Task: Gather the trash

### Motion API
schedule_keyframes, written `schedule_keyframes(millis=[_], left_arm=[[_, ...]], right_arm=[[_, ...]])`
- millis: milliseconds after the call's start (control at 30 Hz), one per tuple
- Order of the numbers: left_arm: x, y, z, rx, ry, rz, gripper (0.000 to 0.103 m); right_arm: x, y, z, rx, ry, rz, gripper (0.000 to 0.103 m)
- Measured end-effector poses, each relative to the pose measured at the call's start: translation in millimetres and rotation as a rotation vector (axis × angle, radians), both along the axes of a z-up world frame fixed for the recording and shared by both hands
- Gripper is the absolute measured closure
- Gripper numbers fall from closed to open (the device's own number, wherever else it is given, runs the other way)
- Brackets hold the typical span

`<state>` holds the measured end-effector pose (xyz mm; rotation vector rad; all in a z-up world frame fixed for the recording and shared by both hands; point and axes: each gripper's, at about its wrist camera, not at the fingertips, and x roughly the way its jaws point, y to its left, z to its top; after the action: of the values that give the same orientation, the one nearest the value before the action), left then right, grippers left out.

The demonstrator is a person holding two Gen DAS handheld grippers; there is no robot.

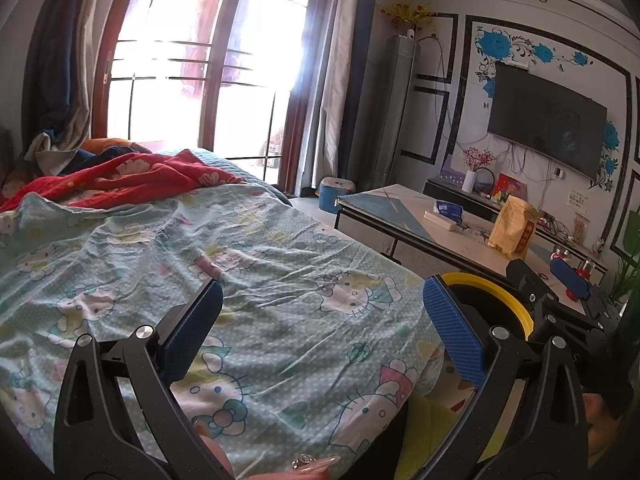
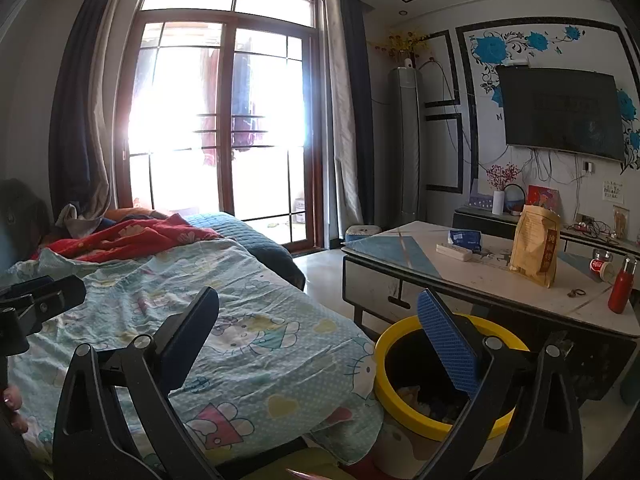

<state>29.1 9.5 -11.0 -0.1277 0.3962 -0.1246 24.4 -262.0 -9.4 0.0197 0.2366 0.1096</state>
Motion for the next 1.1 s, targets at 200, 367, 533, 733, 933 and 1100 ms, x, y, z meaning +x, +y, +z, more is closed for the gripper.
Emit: schedule_keyframes(millis=[200, 367, 533, 733, 933, 1100], left_arm=[[0.2, 0.2, 0.0, -0.002, 0.002, 0.0, 0.011], [0.5, -0.4, -1.4, 0.001, 0.006, 0.0, 0.011], [1.3, -1.5, -2.4, 0.007, 0.012, 0.007, 0.011], [2.0, -1.2, -3.8, 0.001, 0.02, -0.001, 0.011], [4.6, 1.0, -5.7, 0.0, 0.03, 0.007, 0.011], [4.8, 2.3, -5.9, -0.005, 0.035, 0.014, 0.011]], right_arm=[[0.2, -0.1, 0.1, -0.001, -0.001, 0.001, 0.006], [0.3, -1.3, -1.0, 0.0, 0.001, 0.001, 0.006], [0.7, -2.3, -2.4, 0.004, 0.0, -0.002, 0.006], [0.6, -3.2, -2.3, 0.001, 0.002, -0.005, 0.006], [-0.9, -2.7, -1.5, -0.001, -0.002, -0.004, 0.006], [0.6, -1.1, -1.0, -0.005, 0.007, -0.009, 0.006]])
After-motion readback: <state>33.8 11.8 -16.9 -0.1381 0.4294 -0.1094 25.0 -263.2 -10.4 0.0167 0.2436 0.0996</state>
